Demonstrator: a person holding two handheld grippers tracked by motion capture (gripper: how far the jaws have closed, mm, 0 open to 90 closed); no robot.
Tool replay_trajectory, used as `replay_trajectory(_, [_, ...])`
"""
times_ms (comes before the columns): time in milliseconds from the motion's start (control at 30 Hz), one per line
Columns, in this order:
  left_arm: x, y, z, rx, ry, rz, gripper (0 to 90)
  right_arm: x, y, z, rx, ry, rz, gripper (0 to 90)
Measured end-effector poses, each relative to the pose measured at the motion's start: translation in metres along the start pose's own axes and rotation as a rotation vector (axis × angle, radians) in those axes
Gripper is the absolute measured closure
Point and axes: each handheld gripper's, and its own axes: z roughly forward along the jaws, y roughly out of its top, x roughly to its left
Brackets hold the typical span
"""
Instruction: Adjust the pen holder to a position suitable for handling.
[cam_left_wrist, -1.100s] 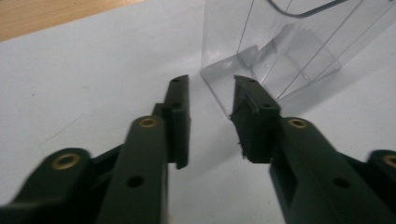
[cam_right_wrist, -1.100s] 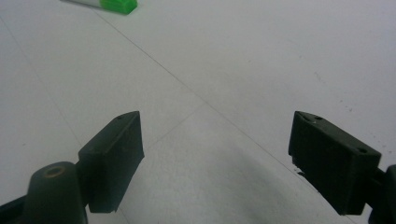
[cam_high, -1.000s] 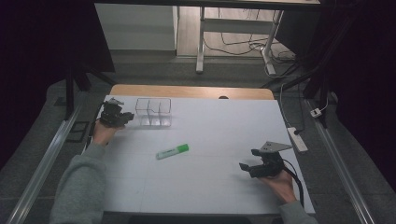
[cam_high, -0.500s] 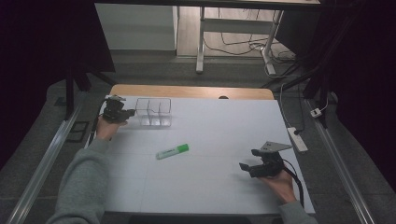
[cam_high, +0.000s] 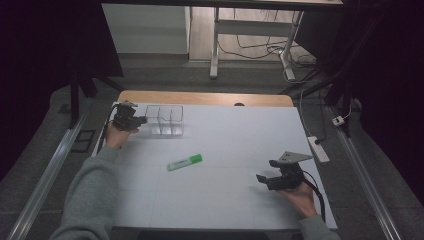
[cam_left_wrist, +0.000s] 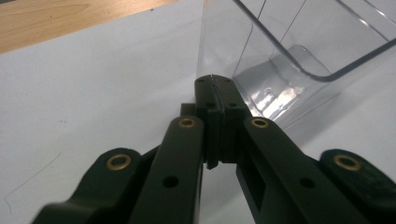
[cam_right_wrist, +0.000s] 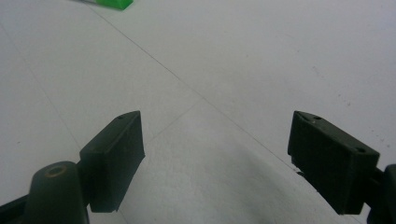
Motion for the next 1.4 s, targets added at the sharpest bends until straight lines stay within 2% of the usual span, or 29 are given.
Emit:
replay_trajectory(367, [-0.001, 0.001, 0.003, 0.016, 0.013, 0.002, 88.9, 0.0, 0.0, 0.0, 0.0, 0.0, 0.001, 18.3])
replay_trajectory(533, [-0.004, 0.002, 0.004, 0.019, 0.002, 0.013, 88.9, 0.0, 0.0, 0.001, 0.002, 0.0, 0.001, 18.4])
replay_trajectory(1067, [-0.025, 0.012, 0.012, 0.027, -0.025, 0.064, 88.9, 0.0, 0.0, 0.001, 0.001, 0.006, 0.007, 18.4])
replay_trajectory(1400, [-0.037, 0.02, 0.017, 0.027, -0.047, 0.081, 88.9, 0.0, 0.0, 0.001, -0.002, 0.007, 0.009, 18.4])
